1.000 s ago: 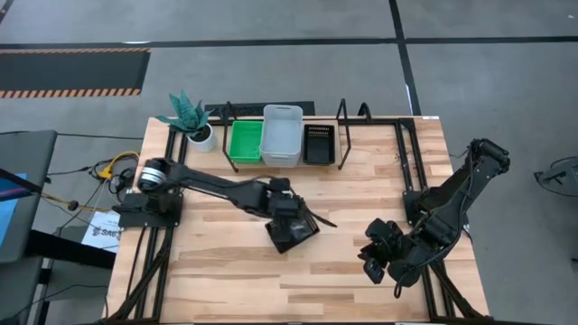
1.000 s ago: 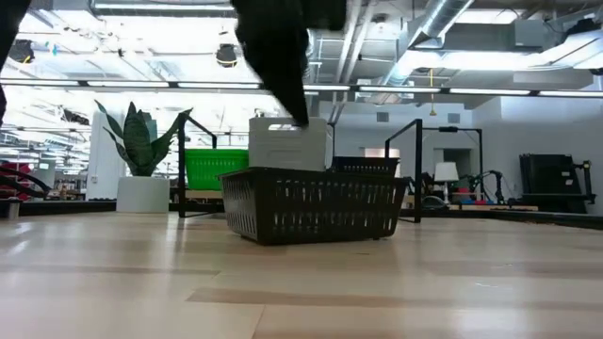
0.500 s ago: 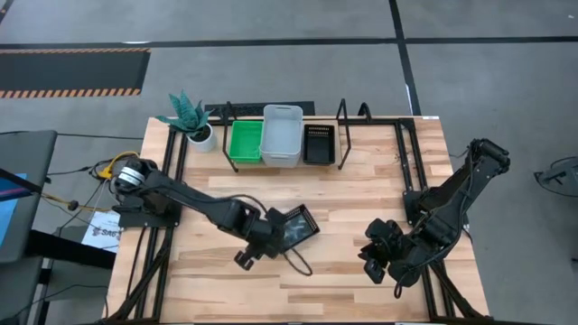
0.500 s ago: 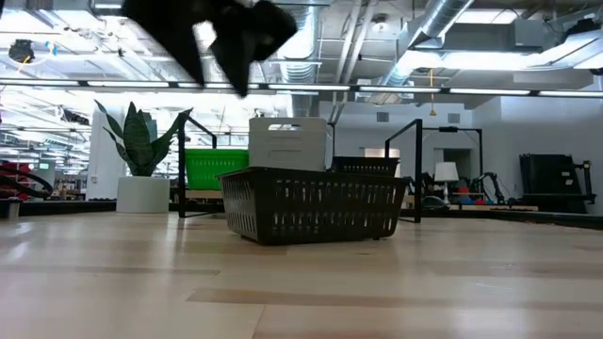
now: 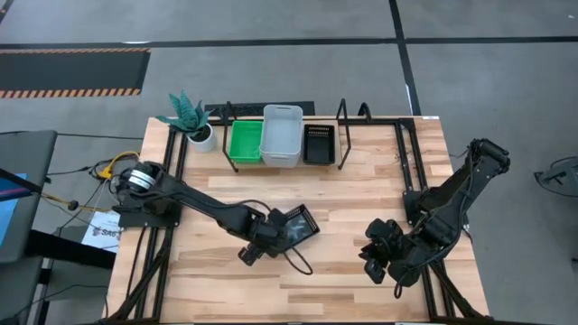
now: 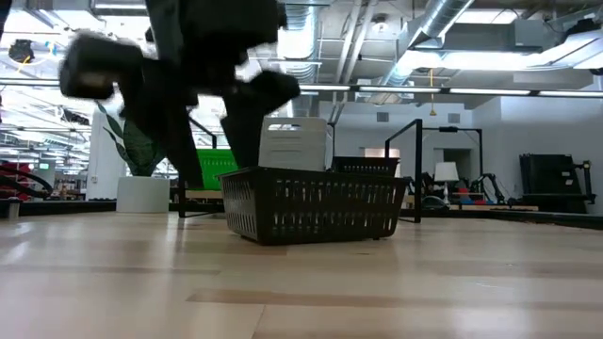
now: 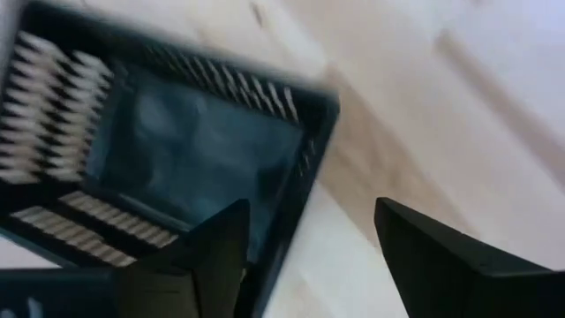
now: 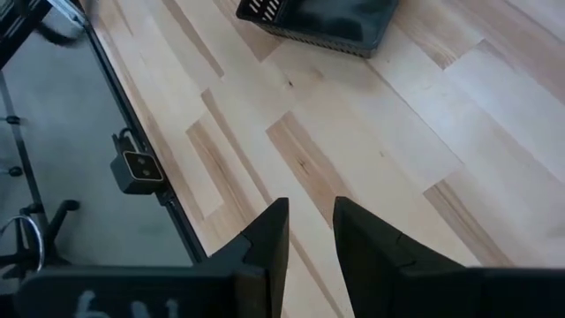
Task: Stack baskets on shelf by color
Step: Stack the black bin on top of the black bin on the shelf
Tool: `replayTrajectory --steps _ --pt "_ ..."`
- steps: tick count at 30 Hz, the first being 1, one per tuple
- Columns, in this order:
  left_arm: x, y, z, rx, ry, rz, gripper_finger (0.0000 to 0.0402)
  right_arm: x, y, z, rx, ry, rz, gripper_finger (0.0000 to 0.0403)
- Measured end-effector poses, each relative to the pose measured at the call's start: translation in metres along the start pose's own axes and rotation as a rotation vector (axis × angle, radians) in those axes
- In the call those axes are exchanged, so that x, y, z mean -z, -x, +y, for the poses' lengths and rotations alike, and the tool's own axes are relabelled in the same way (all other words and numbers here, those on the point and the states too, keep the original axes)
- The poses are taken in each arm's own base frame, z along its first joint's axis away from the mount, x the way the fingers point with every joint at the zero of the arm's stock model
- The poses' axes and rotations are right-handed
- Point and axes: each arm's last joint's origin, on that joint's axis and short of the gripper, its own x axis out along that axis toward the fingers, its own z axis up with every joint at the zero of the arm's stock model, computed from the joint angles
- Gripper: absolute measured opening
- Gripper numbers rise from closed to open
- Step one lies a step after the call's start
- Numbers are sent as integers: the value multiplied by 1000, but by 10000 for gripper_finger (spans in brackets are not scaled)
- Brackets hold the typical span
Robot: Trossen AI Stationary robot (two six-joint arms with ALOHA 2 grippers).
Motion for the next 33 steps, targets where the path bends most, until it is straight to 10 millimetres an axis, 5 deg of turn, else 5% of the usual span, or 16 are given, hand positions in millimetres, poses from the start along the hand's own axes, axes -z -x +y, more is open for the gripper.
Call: replayTrajectory --steps 7,16,19,24,33 --pt "8 -34 4 -15 8 113 198 0 0 0 3 1 2 118" --pt "8 -37 11 11 97 108 18 0 0 0 4 1 6 118" --pt "1 -31 18 10 167 68 8 0 0 -1 5 2 6 118" --pt "-18 -6 40 -39 275 -35 1 0 1 -1 5 10 5 118" --pt "-50 77 110 -143 402 -281 0 -5 14 -10 6 48 1 118"
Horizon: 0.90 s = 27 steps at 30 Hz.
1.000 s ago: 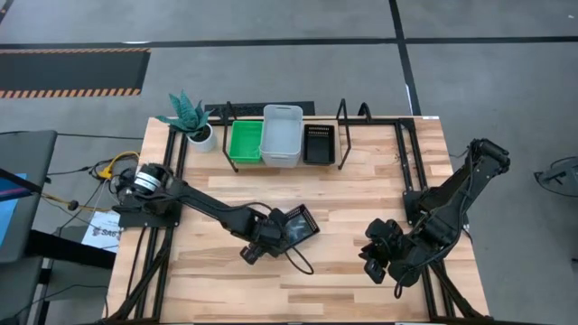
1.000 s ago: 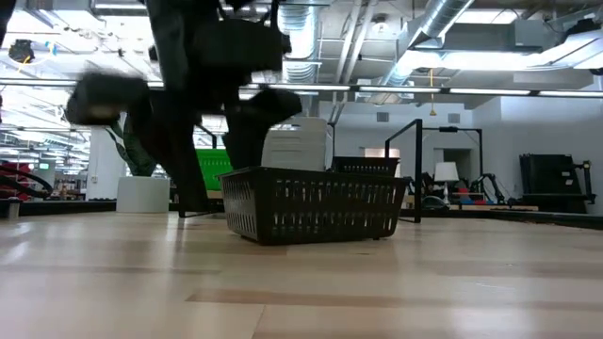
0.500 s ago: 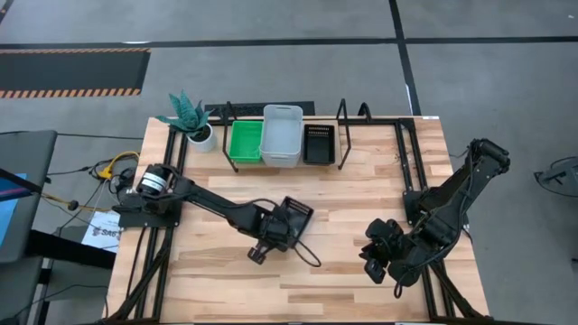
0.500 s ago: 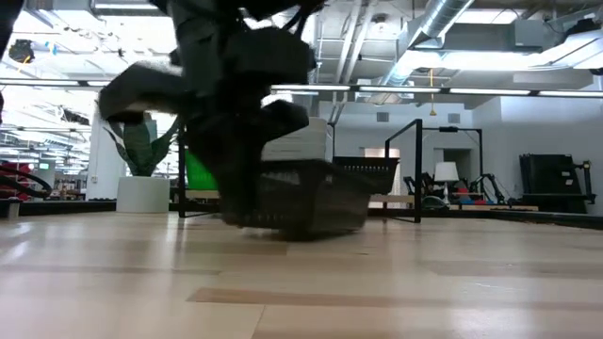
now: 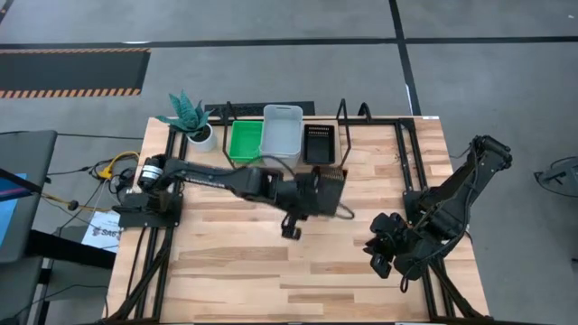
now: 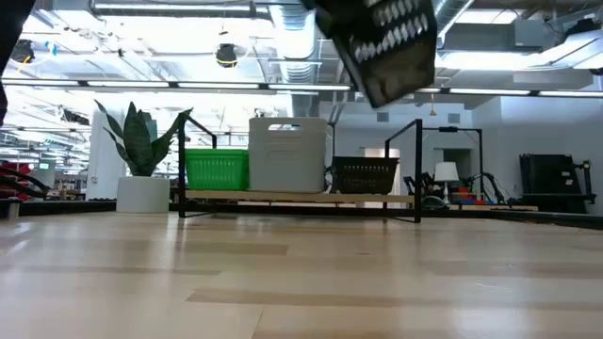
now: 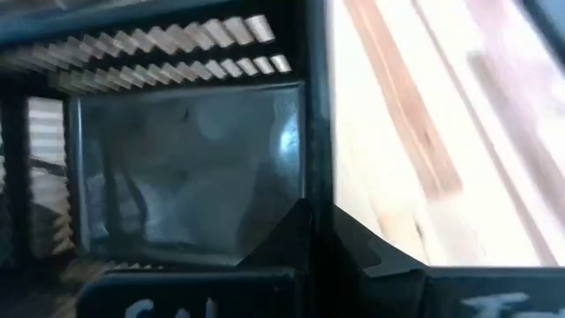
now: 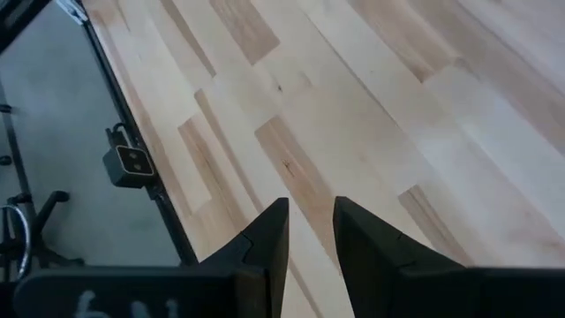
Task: Stack baskets on shelf by color
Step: Stack the black bin on top of the black bin on the shelf
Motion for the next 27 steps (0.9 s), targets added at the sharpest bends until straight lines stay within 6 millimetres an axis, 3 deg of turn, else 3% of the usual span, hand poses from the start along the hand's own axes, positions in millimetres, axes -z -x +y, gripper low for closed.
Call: replayTrajectory --steps 4,8,12,15,23,27 --pt "-21 25 28 -119 3 -89 0 -2 4 -4 11 4 -16 118" --pt "-19 31 65 -248 11 -89 0 -2 5 -6 23 14 -25 118" --pt "-9 20 100 -336 52 -92 0 -2 5 -7 42 25 -25 118" --pt "-3 11 114 -355 62 -66 0 -2 5 -8 44 26 -25 118" --pt "11 -29 127 -367 59 65 0 -2 5 -9 55 32 -22 118" --pt "20 -33 135 -374 75 111 0 -2 5 -9 59 27 -18 118"
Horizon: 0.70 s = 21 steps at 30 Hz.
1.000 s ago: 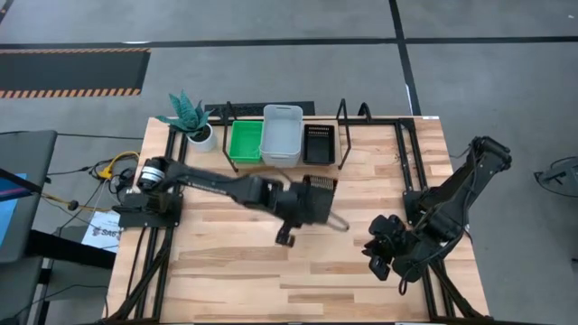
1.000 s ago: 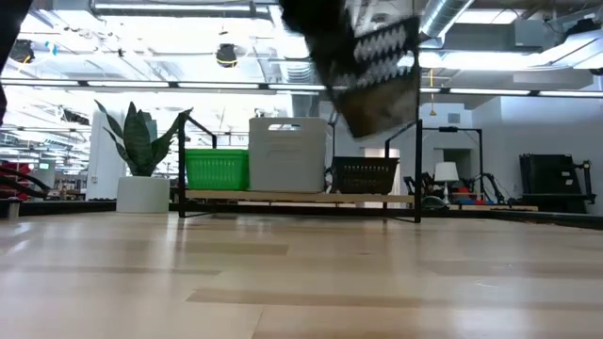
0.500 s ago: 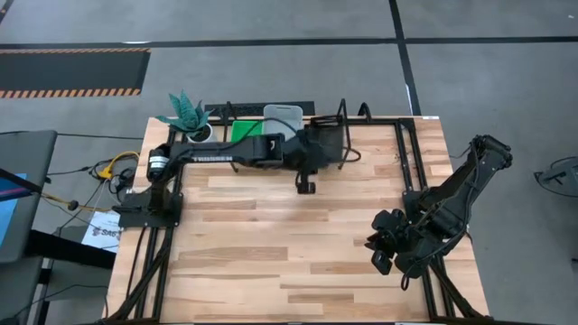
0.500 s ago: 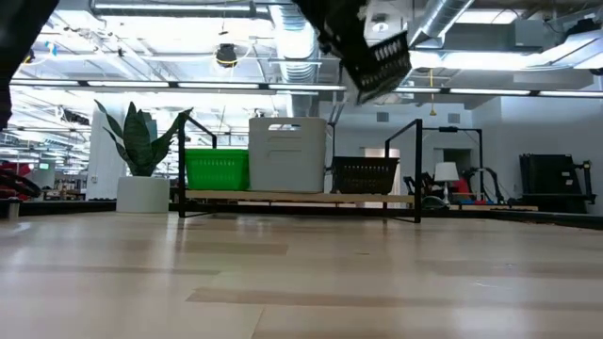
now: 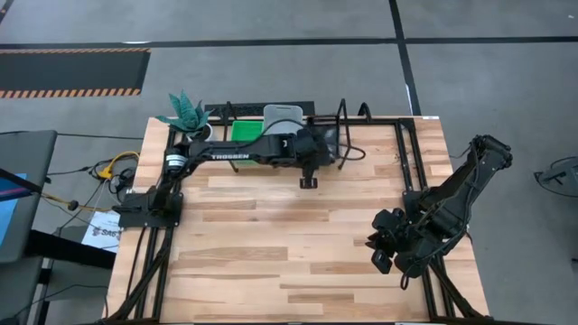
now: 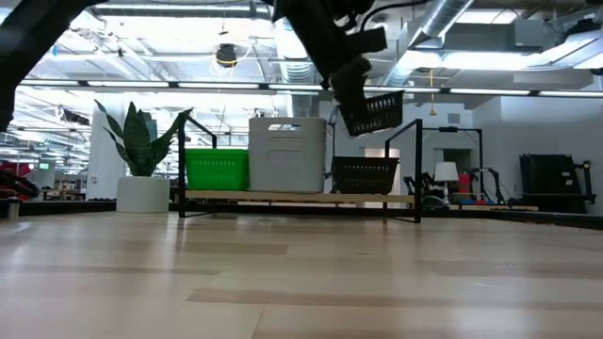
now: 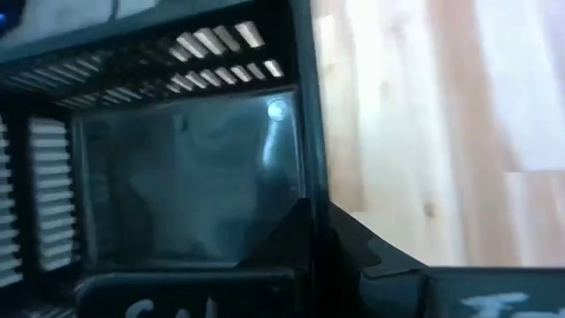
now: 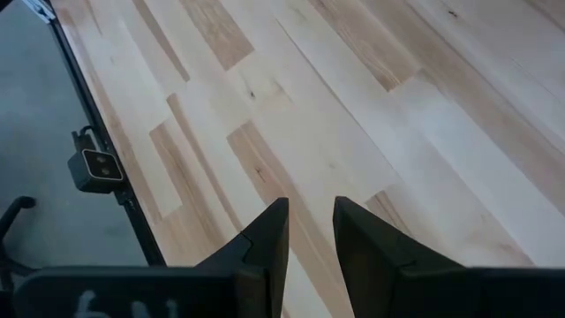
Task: Stack baskets on shelf by color
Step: Stack the black bin on top of the black bin on the shelf
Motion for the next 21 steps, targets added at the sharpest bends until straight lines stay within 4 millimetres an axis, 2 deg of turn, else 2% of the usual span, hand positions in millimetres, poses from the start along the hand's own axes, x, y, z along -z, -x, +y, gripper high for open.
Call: replayTrajectory --steps 6,13,21 --pt "9 -4 12 -27 33 50 0 0 0 0 1 -2 2 118" --pt "15 -9 9 16 29 62 0 0 0 0 1 -2 3 118" --pt "11 -9 13 -7 11 15 0 0 0 0 1 -1 3 118"
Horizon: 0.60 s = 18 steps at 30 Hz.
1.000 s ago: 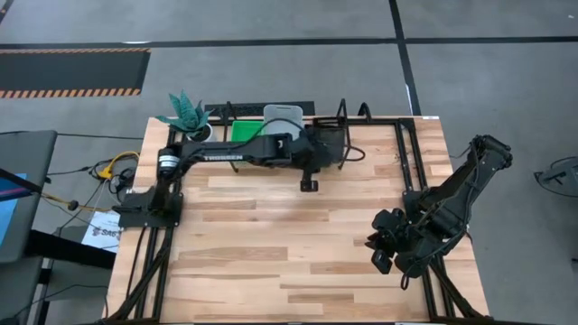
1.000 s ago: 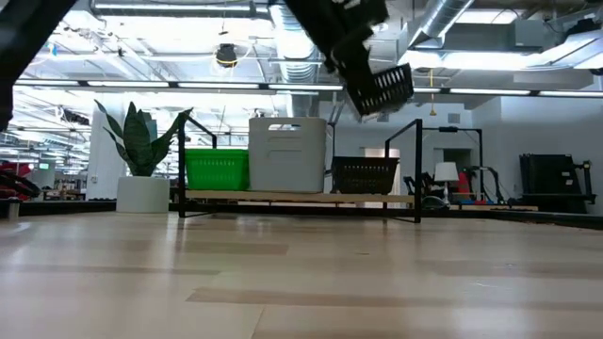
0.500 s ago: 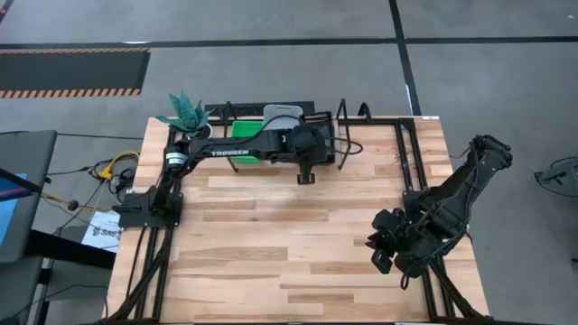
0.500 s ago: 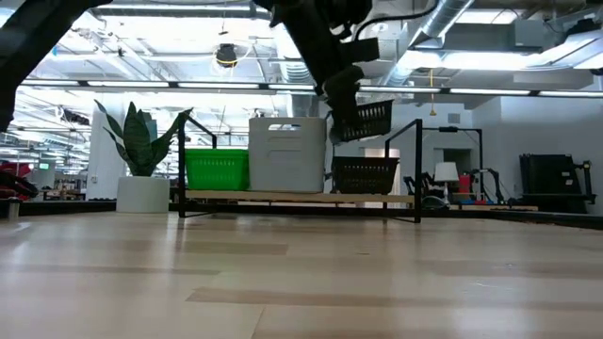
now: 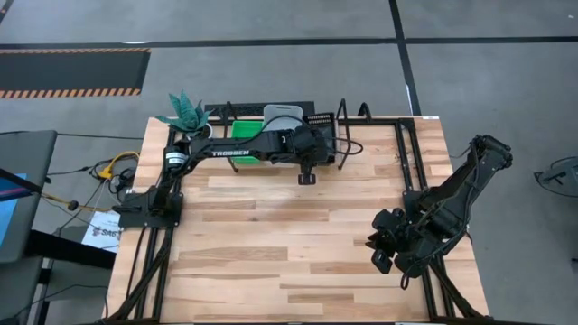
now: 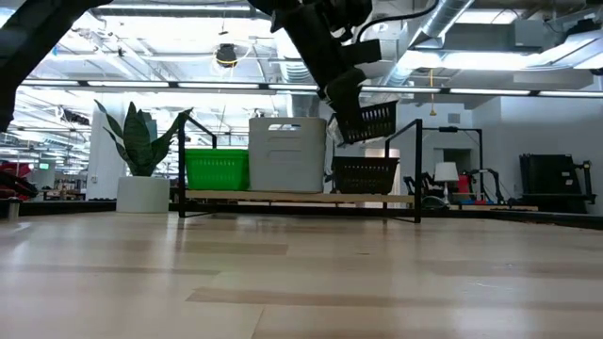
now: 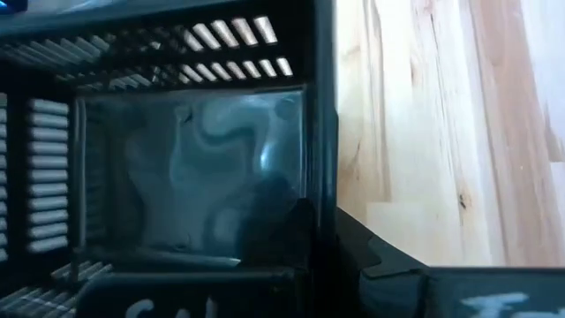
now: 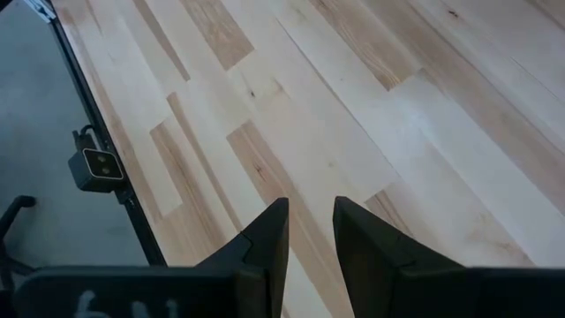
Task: Stack baskets on shelf by color
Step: Stack the black bin on top of the black bin on the shelf
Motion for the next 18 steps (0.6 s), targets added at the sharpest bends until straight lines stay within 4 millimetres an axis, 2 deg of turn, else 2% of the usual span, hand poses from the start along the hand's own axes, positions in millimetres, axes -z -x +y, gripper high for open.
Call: replayTrajectory --steps 3,10,18 --pt "0 0 1 0 16 -8 0 0 0 0 0 2 0 118" --pt "4 -20 -5 2 12 24 0 0 0 0 0 1 0 118" --pt "5 -17 5 -47 24 50 0 0 0 0 3 3 1 118"
